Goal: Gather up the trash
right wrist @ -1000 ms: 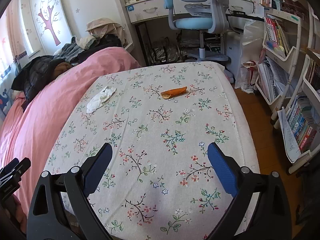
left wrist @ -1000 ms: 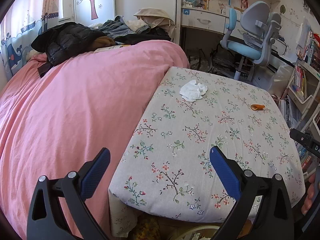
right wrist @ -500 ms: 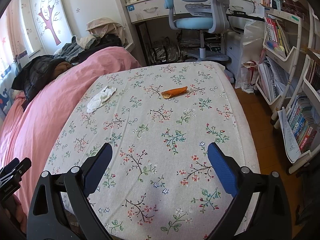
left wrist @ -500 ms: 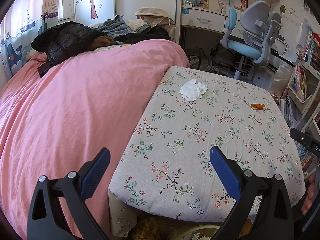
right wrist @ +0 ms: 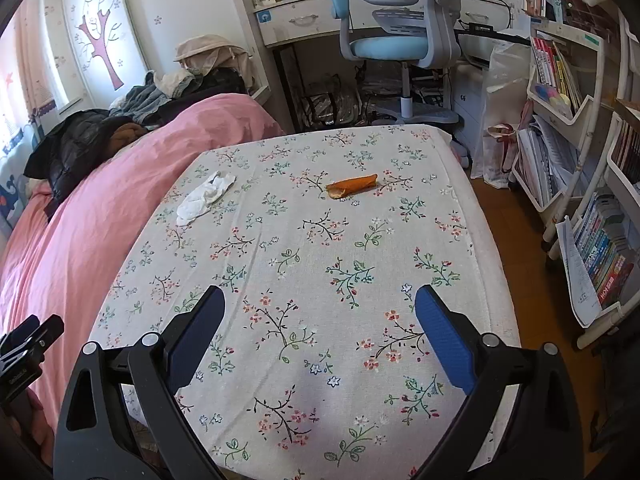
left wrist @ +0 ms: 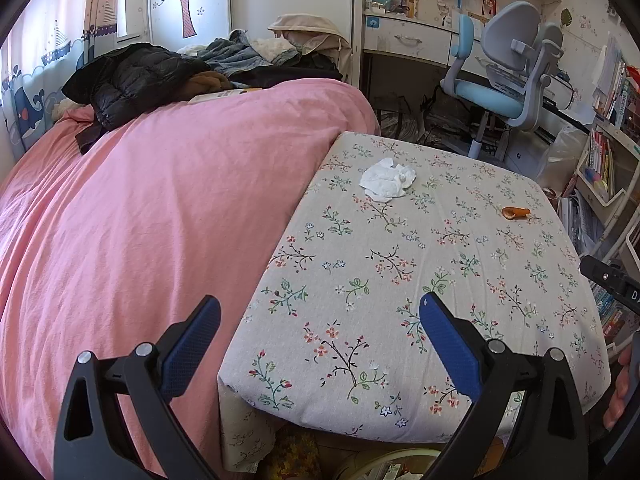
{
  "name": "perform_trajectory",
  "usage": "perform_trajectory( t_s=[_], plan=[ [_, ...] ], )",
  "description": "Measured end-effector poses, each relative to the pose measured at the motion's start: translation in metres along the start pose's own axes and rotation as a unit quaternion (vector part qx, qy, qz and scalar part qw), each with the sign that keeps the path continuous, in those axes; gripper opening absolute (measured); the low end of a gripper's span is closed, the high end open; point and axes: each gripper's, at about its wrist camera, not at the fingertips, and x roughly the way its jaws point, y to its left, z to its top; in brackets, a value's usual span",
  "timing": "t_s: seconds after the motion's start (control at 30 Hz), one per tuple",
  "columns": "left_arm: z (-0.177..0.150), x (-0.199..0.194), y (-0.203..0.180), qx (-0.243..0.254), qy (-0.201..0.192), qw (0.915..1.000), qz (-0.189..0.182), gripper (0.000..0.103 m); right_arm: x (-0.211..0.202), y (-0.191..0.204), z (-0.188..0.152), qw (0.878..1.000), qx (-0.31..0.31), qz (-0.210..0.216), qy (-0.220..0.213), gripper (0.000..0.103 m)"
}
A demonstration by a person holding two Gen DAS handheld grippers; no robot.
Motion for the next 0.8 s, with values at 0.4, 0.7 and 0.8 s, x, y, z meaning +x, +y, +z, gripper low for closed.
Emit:
perform_trajectory(
  t_s=[0.4,0.7,0.8],
  plan=[
    [0.0008,-0.0012,0.0023,-0.001,-0.001,1.0000,-0.001,0.095,-0.0020,0.0010,0.0011,1.000,-0.002,0.000,-0.001,0.092],
    [0.0001,-0.0015,0.0022,0.000,0.000,1.0000,-0.001,0.095,-0.0015,-0.0011,0.0001,1.000,-0.003,-0.004,0.003,0.092],
    [0.0010,-0.0013,0.0023,-0.001,0.000,1.0000,-0.001,0.095,-0.0009,-0.0010,0.0007,1.000,-0.003,-0.004,0.004,0.092]
  ],
)
